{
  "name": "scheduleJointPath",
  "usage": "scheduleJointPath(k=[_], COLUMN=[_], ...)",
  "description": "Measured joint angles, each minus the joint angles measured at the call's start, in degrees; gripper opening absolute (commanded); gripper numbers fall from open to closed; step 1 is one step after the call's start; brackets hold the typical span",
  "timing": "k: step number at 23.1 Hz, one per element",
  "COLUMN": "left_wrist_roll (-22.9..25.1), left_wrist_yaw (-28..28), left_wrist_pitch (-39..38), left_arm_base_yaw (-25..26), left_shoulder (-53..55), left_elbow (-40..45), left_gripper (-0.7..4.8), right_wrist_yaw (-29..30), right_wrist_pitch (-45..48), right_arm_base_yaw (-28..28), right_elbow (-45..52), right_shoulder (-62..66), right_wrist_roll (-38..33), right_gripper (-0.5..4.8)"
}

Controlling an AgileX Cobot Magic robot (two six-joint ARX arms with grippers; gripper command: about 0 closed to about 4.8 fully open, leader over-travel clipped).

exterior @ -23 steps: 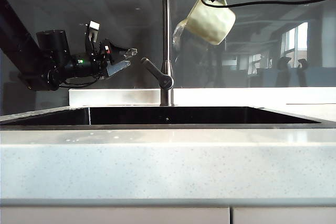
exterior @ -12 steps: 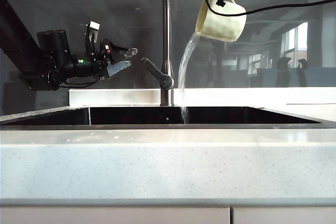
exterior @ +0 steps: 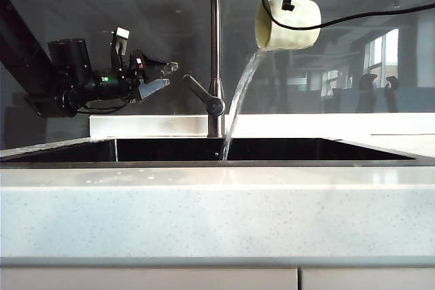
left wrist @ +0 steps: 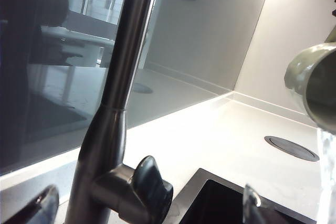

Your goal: Pick up the mug next to the sink, go to the faucet to get some water, pour the water into the sink, and finally put the mug back to its place.

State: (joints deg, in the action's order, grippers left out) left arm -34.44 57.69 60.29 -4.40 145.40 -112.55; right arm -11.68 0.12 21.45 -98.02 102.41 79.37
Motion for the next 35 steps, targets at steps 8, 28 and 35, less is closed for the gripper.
scheduleJointPath(k=[8,28,35], left_wrist_roll=[-0.04,-0.04,-0.07], left_wrist_yaw=[0.00,0.00,0.00], left_wrist_pitch=[0.00,0.00,-0.04], left_arm_base_yaw=[-0.04,-0.04,-0.04], left_shoulder=[0.00,0.00,0.00], left_elbow=[0.00,0.00,0.00], left_gripper=[4.79,4.79,4.79], right_wrist_yaw=[-0.28,-3.93,6.93], right_wrist_pitch=[-0.07,-13.14,-8.81], right_arm_base_yaw=[1.03,-2.62,-11.21], right_elbow=[0.00,0.20,14.29], right_shoulder=[0.00,-0.35,-5.20], right_wrist_roll=[11.32,-39.52,-64.06], right_gripper=[-0.05,-0.05,-0.05])
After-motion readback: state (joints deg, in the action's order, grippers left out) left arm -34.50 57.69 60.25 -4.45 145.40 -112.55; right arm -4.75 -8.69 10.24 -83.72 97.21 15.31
